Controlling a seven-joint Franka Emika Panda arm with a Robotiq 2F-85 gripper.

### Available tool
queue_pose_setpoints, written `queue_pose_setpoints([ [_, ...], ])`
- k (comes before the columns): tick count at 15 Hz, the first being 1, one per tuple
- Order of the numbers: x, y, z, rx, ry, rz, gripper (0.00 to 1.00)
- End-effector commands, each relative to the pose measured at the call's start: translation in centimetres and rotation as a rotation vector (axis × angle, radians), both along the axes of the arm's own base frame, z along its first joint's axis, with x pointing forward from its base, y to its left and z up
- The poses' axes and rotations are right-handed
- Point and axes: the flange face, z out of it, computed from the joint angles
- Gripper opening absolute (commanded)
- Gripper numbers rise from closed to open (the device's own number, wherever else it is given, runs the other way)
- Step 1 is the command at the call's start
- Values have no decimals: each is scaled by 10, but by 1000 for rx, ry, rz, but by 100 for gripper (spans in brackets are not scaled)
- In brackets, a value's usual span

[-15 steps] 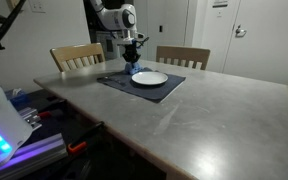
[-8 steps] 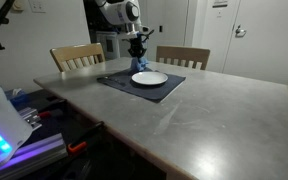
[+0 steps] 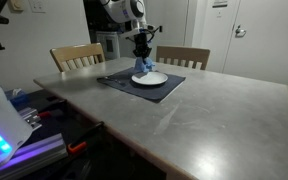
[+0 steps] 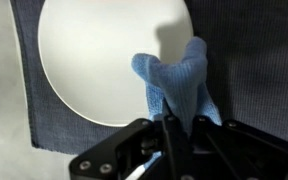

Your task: Take the fork off the plate then use the towel to wipe the plate

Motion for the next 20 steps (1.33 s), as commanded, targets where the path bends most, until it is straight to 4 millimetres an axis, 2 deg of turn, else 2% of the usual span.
queue_pose_setpoints([
  [1,-24,-8,14,-103,75,-87,2],
  [6,-39,-16,13,-200,138,-229,2],
  [10,-52,-13,-2,-172,258,-226,2],
  [16,-69,-11,-24,-142,344,-256,2],
  [20,-83,-23,-40,-192,430,-368,2],
])
